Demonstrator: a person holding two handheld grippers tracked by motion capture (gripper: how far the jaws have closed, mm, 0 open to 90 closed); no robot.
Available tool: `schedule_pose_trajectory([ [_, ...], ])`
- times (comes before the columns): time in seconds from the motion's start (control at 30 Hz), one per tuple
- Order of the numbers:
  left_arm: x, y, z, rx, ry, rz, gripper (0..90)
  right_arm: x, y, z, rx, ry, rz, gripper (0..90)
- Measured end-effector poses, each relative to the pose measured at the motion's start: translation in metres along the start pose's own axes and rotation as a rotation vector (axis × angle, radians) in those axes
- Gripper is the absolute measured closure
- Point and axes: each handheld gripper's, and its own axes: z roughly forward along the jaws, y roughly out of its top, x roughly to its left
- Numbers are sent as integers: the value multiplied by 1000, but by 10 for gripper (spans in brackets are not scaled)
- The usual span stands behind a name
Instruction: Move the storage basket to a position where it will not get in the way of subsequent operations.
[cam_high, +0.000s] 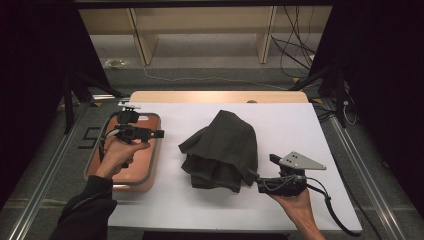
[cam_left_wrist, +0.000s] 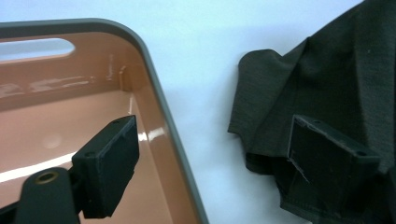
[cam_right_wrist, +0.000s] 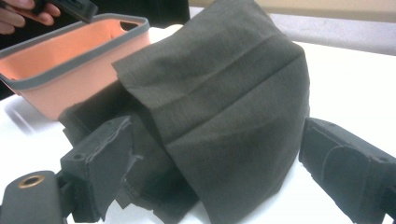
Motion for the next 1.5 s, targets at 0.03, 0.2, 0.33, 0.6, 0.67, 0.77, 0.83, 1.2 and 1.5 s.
schedule_pose_trajectory([
  [0.03,-2,0,1,2,-1,3,161,0,0,0,-6,3,1,112],
  [0.2,-9,-2,7,14,-12,25,162,-1,1,1,-7,-4,1,103],
  [0.33,-14,-3,10,21,-16,32,162,-1,1,1,-6,-6,3,100],
  [0.6,-26,-5,17,36,-23,58,161,-2,1,4,8,-10,5,98],
  [0.67,-29,-6,19,38,-27,63,161,-2,0,5,11,-11,7,99],
  [0.77,-32,-6,21,44,-34,76,161,-3,0,6,13,-15,3,111],
  [0.83,-35,-7,24,49,-36,79,161,-4,1,7,12,-18,3,114],
  [1.2,-49,-14,38,84,-54,108,162,-6,0,13,26,-31,-5,153],
  [1.5,-59,-20,50,111,-78,117,161,-8,0,16,44,-46,-6,162],
])
